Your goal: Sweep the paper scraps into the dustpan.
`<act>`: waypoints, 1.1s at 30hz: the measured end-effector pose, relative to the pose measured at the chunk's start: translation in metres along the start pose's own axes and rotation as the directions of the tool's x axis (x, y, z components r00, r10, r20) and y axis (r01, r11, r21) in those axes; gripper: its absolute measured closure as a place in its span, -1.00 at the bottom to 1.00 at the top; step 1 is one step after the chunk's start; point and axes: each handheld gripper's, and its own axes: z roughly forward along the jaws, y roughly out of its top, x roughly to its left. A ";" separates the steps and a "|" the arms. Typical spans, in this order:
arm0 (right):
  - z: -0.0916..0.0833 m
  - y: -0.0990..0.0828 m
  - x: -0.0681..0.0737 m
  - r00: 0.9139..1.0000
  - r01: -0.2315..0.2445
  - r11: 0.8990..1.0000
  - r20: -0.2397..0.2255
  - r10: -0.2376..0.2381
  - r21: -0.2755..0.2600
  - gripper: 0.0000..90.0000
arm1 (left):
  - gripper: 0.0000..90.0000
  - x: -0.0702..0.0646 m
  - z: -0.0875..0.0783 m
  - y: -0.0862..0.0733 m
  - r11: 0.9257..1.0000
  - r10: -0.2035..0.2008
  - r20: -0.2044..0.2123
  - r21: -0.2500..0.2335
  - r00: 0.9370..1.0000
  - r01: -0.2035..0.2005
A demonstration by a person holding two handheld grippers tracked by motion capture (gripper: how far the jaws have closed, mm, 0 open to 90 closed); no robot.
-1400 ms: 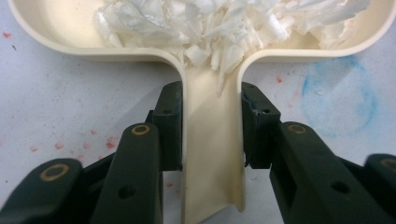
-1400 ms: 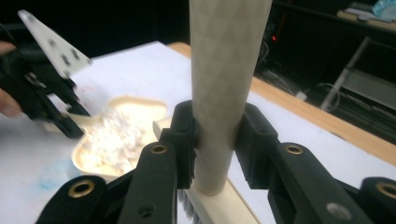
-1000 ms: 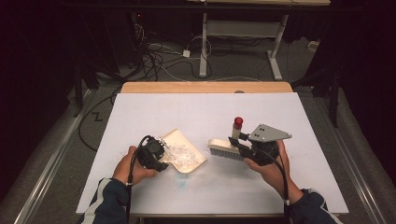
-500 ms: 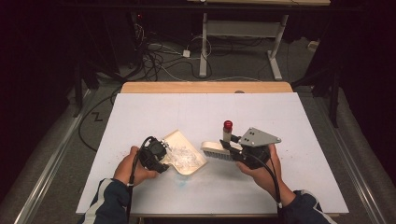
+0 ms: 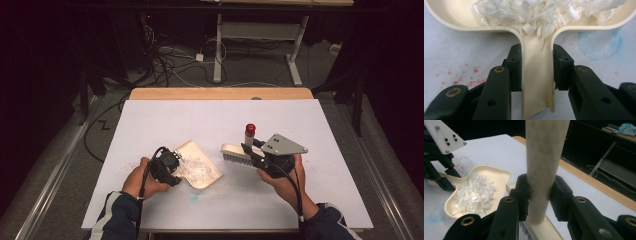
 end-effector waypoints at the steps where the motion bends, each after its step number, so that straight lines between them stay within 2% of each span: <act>1: 0.003 -0.001 0.002 1.000 0.003 1.000 -0.002 -0.003 0.005 0.59 | 0.41 0.000 0.000 0.000 1.000 -0.001 0.000 -0.001 1.000 0.001; 3: 0.007 -0.003 0.008 1.000 0.007 1.000 -0.029 -0.006 0.013 0.59 | 0.41 0.000 0.000 0.000 1.000 -0.003 0.002 -0.001 1.000 0.003; 6: 0.012 -0.005 0.018 0.994 0.015 1.000 -0.108 -0.015 0.000 0.59 | 0.41 0.000 0.000 0.000 1.000 -0.003 0.002 0.001 1.000 0.003; 9: 0.011 -0.003 0.025 0.990 0.036 0.999 -0.138 -0.036 -0.001 0.58 | 0.41 0.000 0.000 0.000 1.000 -0.003 0.003 -0.002 1.000 0.003; 12: 0.006 0.000 0.023 0.979 0.000 1.000 -0.202 -0.002 -0.011 0.59 | 0.41 0.000 0.000 -0.001 1.000 -0.005 0.006 -0.005 1.000 0.005; 13: 0.004 0.002 0.022 0.979 0.002 1.000 -0.203 -0.005 -0.016 0.59 | 0.41 0.001 0.000 -0.001 1.000 -0.005 0.007 -0.006 1.000 0.005; 16: -0.001 0.004 0.020 0.986 0.020 0.999 -0.167 -0.024 -0.025 0.59 | 0.41 0.001 0.000 -0.002 1.000 -0.004 0.008 -0.008 1.000 0.004; 22: -0.007 0.005 0.006 0.992 -0.010 0.999 -0.124 0.007 -0.030 0.58 | 0.41 0.002 0.000 -0.002 1.000 -0.008 0.011 -0.011 1.000 0.008; 28: -0.013 0.005 -0.007 0.993 -0.044 0.998 -0.108 0.040 -0.039 0.58 | 0.41 0.003 0.000 -0.003 1.000 -0.015 0.019 -0.020 1.000 0.015; 33: -0.016 0.006 -0.015 0.992 -0.060 0.997 -0.116 0.055 -0.039 0.58 | 0.41 0.004 0.000 -0.005 0.999 -0.028 0.028 -0.028 0.999 0.029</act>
